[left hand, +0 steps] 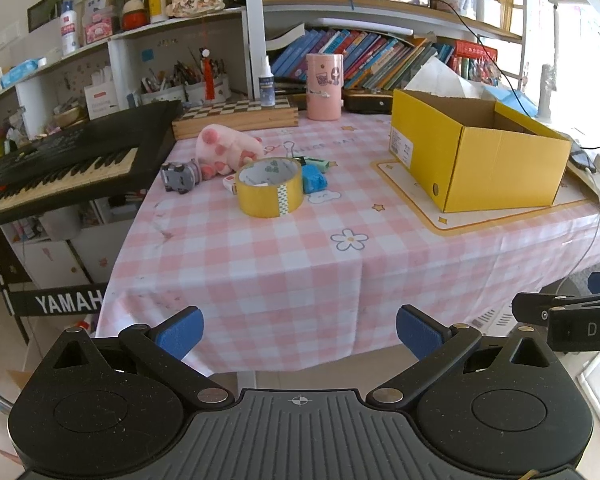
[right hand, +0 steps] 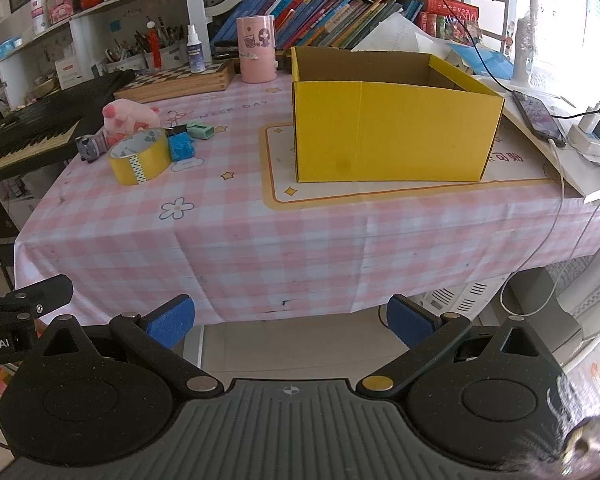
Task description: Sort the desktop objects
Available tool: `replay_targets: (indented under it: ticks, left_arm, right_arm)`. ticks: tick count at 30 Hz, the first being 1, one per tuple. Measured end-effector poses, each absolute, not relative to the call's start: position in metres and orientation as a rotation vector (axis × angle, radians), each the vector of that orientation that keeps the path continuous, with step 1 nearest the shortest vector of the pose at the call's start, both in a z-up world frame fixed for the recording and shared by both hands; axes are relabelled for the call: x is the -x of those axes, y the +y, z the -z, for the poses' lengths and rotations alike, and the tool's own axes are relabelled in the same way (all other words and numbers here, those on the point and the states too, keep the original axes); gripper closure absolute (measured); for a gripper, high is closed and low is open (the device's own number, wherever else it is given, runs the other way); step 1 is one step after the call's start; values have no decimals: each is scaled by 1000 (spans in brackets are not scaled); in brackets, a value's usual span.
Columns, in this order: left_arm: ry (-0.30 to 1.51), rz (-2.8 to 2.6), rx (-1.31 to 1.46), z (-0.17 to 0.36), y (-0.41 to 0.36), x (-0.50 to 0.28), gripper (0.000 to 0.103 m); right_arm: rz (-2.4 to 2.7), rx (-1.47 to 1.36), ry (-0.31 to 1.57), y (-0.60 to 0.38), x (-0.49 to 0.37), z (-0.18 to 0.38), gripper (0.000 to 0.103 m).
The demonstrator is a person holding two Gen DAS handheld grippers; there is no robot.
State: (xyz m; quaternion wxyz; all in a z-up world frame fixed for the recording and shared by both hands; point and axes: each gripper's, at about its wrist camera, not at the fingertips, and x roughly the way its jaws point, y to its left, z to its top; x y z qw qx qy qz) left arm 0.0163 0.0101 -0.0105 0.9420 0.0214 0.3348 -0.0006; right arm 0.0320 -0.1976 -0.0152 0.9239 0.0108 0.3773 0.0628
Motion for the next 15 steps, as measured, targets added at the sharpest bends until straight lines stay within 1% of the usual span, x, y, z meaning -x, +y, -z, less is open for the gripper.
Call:
replay_targets:
  ticks: [15]
  left_arm:
    - [690, -5, -37, 12, 13, -19, 0]
  right_arm:
    - [-134, -9, 780, -193, -38, 17, 0]
